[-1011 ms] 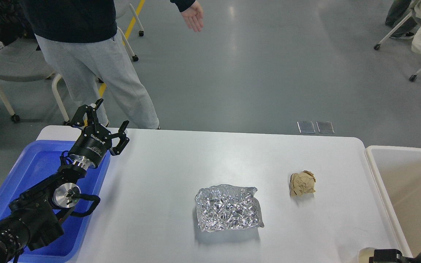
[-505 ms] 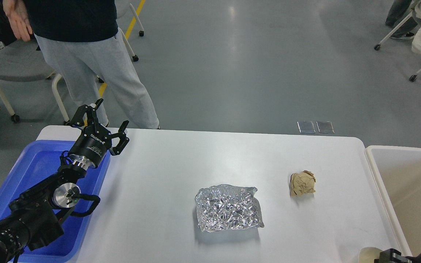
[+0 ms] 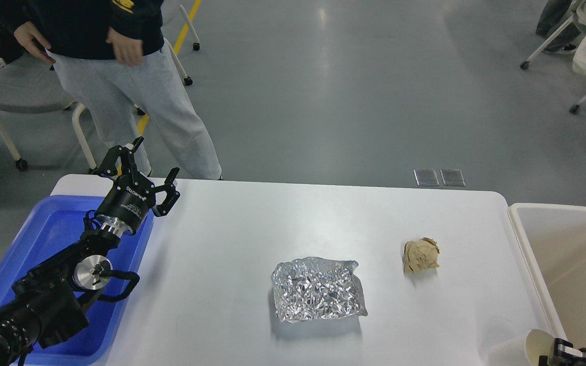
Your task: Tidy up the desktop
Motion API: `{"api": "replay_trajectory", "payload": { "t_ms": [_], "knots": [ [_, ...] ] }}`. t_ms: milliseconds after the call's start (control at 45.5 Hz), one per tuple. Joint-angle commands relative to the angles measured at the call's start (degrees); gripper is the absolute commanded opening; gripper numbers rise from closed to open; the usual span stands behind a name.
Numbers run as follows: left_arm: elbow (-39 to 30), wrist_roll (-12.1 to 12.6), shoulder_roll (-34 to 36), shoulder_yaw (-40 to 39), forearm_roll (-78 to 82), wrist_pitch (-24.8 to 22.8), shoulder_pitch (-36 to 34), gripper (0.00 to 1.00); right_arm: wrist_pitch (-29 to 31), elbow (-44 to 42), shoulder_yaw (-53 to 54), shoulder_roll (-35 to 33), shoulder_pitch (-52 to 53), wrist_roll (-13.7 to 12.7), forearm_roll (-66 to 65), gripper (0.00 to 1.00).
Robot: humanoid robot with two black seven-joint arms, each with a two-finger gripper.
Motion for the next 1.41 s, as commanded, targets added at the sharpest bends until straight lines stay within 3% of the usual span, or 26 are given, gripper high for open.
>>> {"api": "replay_trajectory", "payload": {
  "t_ms": [0, 352, 571, 681, 945, 1143, 1385],
  "knots": [
    [0.0, 0.0, 0.0, 0.0, 0.1, 0.0, 0.0, 1.0, 5.8, 5.1, 1.4, -8.4, 6.2, 1.6, 1.9, 0.0],
    [0.0, 0.0, 0.0, 0.0, 0.1, -0.2, 0.0, 1.0, 27.2, 4.9, 1.4, -21.3, 27.4, 0.7, 9.7, 0.0],
    [0.0, 0.0, 0.0, 0.0, 0.1, -0.2, 0.1, 1.0, 29.4, 1.5, 2.7, -23.7, 32.9, -0.8, 15.8, 0.0],
    [0.0, 0.0, 0.0, 0.0, 0.1, -0.2, 0.1, 1.0, 27.6, -2.7, 3.0, -23.2, 33.0, -1.7, 19.4, 0.0],
    [0.0, 0.0, 0.0, 0.0, 0.0, -0.2, 0.1, 1.0, 14.4, -18.1, 1.5, -16.7, 29.3, -1.8, 26.8, 0.0],
    [0.0, 0.0, 0.0, 0.1, 0.1, 0.0, 0.1, 1.0, -0.5, -28.0, 0.7, -6.6, 19.7, -1.7, 39.3, 0.0],
    [0.0, 0.0, -0.1, 0.1, 0.0, 0.0, 0.0, 1.0, -2.5, -48.0, 1.4, 9.3, 9.7, -1.6, 55.3, 0.0]
  ]
}}
